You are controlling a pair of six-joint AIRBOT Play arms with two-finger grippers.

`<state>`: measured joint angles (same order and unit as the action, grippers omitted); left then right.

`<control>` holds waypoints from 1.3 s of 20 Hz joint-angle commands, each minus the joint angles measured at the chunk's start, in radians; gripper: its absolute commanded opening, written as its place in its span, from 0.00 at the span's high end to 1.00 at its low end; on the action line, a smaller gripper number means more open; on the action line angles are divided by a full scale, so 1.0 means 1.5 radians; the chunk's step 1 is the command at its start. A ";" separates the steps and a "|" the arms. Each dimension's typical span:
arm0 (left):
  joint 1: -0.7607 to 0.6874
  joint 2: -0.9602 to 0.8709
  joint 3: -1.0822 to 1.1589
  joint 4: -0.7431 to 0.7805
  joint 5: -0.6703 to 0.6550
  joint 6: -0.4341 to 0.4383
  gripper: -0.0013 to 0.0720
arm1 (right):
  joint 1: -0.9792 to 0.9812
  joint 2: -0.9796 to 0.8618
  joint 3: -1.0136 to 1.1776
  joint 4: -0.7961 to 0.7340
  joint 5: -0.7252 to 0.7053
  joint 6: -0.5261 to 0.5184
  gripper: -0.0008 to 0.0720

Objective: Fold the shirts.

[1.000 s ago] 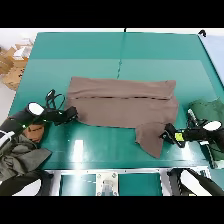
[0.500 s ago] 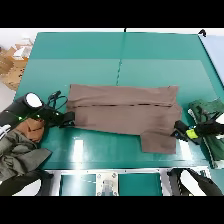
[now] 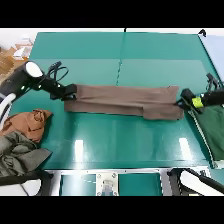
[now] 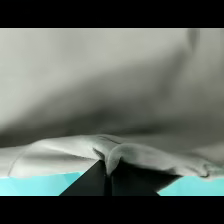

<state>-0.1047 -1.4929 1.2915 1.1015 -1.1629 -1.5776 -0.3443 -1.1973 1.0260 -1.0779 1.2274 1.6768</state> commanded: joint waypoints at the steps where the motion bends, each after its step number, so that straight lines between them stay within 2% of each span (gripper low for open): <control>1: 0.001 -0.142 0.131 -0.017 0.022 0.022 0.95 | 0.031 -0.141 0.112 0.034 -0.071 0.000 0.96; 4: 0.001 -0.244 0.213 -0.045 0.084 0.040 0.94 | 0.055 -0.270 0.175 0.037 -0.137 -0.001 0.96; 5: 0.001 -0.263 0.232 -0.060 0.106 0.040 0.57 | 0.056 -0.301 0.193 0.038 -0.160 -0.001 0.96; 6: 0.002 -0.270 0.248 -0.059 0.141 0.040 0.06 | 0.055 -0.325 0.212 0.038 -0.173 -0.001 0.86; 7: 0.008 -0.269 0.263 -0.055 0.176 0.039 0.03 | 0.047 -0.338 0.231 0.038 -0.172 -0.014 0.65; 8: 0.020 -0.269 0.290 -0.051 0.190 0.039 0.03 | 0.033 -0.341 0.249 0.037 -0.163 -0.037 0.50; 9: 0.039 -0.269 0.322 -0.051 0.178 0.038 0.03 | 0.011 -0.340 0.267 0.037 -0.134 -0.068 0.40; 10: 0.059 -0.269 0.353 -0.051 0.149 0.032 0.03 | -0.012 -0.340 0.283 0.035 -0.088 -0.094 0.24; 11: 0.080 -0.269 0.384 -0.051 0.109 0.021 0.03 | -0.039 -0.340 0.294 0.036 -0.040 -0.126 0.19; 12: 0.096 -0.269 0.406 -0.052 0.069 0.021 0.03 | -0.067 -0.340 0.297 0.036 0.001 -0.165 0.19; 14: 0.121 -0.269 0.430 -0.056 -0.009 0.021 0.03 | -0.115 -0.345 0.296 0.036 0.049 -0.223 0.11; 16: 0.128 -0.269 0.433 -0.058 -0.060 0.021 0.03 | -0.146 -0.361 0.296 0.038 0.073 -0.271 0.10; 17: 0.128 -0.269 0.433 -0.058 -0.077 0.021 0.03 | -0.151 -0.374 0.296 0.038 0.081 -0.297 0.02; 19: 0.121 -0.269 0.433 -0.061 -0.090 0.020 0.03 | -0.152 -0.406 0.296 0.054 0.098 -0.344 0.02; 22: 0.108 -0.269 0.433 -0.061 -0.091 0.020 0.03 | -0.152 -0.468 0.297 0.176 0.144 -0.418 0.02; 26: 0.090 -0.269 0.433 -0.061 -0.093 0.020 0.03 | -0.147 -0.524 0.298 0.238 0.165 -0.446 0.02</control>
<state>0.0456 -1.8961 1.9396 1.0111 -1.2884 -1.5475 -0.5663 -1.9228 1.4731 -0.7906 1.4437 1.0771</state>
